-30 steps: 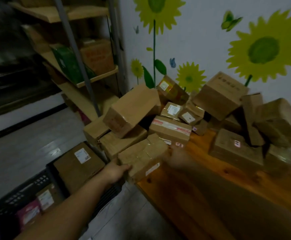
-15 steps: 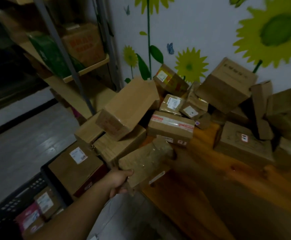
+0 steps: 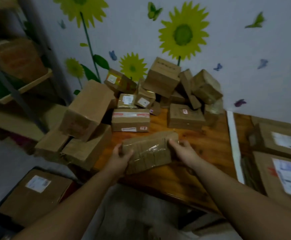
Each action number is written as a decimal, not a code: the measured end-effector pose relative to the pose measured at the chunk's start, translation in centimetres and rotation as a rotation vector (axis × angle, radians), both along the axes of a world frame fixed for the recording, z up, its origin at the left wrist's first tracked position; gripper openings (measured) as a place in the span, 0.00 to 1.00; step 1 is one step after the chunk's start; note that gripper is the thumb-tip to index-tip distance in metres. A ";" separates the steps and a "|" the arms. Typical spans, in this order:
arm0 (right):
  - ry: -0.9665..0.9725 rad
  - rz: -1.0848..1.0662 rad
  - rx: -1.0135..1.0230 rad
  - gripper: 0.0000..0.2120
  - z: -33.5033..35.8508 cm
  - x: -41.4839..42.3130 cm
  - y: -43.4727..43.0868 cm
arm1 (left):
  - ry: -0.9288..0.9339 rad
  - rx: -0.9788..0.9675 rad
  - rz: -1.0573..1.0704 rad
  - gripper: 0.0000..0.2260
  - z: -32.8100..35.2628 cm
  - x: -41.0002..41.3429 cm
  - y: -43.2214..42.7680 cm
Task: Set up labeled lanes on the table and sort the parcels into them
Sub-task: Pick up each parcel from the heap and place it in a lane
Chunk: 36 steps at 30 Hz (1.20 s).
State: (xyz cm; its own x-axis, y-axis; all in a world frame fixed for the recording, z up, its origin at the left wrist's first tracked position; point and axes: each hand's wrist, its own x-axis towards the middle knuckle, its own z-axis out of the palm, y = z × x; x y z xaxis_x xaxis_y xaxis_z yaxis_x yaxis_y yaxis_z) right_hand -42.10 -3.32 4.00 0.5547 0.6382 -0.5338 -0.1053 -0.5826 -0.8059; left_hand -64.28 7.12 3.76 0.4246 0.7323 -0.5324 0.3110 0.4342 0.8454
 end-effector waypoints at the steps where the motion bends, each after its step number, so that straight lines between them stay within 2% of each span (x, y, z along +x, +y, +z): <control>1: 0.013 -0.064 0.023 0.35 0.8 0.2 -0.9 | -0.043 -0.012 0.004 0.22 1.0 0.6 -0.3; 3: 0.009 -0.175 0.071 0.32 2.4 0.6 -2.7 | -0.117 -0.001 0.007 0.15 2.7 1.6 -0.7; 7: -0.008 -0.330 0.160 0.32 5.3 1.0 -6.4 | -0.201 0.145 0.012 0.10 5.3 2.9 -2.0; 11: -0.082 -0.344 0.293 0.28 7.8 1.6 -8.9 | -0.306 0.278 0.044 0.25 7.5 4.2 -3.7; 14: -0.063 -0.324 0.469 0.26 10.2 2.7 -10.9 | -0.324 0.340 0.023 0.24 9.2 5.3 -4.3; 16: -0.056 -0.327 0.549 0.24 11.8 3.5 -12.3 | -0.336 0.333 0.022 0.21 10.3 6.3 -5.0; 18: -0.060 -0.342 0.596 0.19 13.5 4.1 -13.7 | -0.375 0.252 0.022 0.14 11.6 7.4 -6.4; 20: -0.107 -0.351 0.646 0.14 14.8 5.1 -15.1 | -0.415 0.253 0.016 0.09 12.7 8.7 -7.8; 21: -0.134 -0.351 0.673 0.14 15.3 5.6 -15.9 | -0.444 0.293 0.002 0.12 13.1 9.5 -8.5; 24: -0.203 -0.325 0.750 0.26 16.2 7.7 -18.6 | -0.529 0.396 -0.019 0.22 14.1 11.7 -10.6; 26: -0.255 -0.317 0.758 0.29 16.6 9.0 -20.3 | -0.559 0.429 -0.014 0.27 14.5 13.1 -12.1; 29: -0.312 -0.309 0.772 0.28 17.0 10.1 -22.7 | -0.566 0.467 -0.020 0.25 15.0 14.9 -14.3; 32: -0.356 -0.362 0.772 0.26 16.7 10.5 -25.2 | -0.558 0.482 0.007 0.28 15.0 16.4 -16.2; 36: -0.428 -0.500 0.697 0.21 15.5 10.2 -29.0 | -0.552 0.452 -0.117 0.29 15.0 18.3 -18.2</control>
State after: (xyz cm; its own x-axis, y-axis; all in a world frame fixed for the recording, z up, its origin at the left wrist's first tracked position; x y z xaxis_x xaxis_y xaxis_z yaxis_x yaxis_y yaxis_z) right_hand -31.92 -32.34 19.47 0.9088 0.3725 0.1879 0.1721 0.0755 -0.9822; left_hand -45.99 -11.12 18.74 0.6333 0.7635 0.1266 -0.1898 -0.0054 0.9818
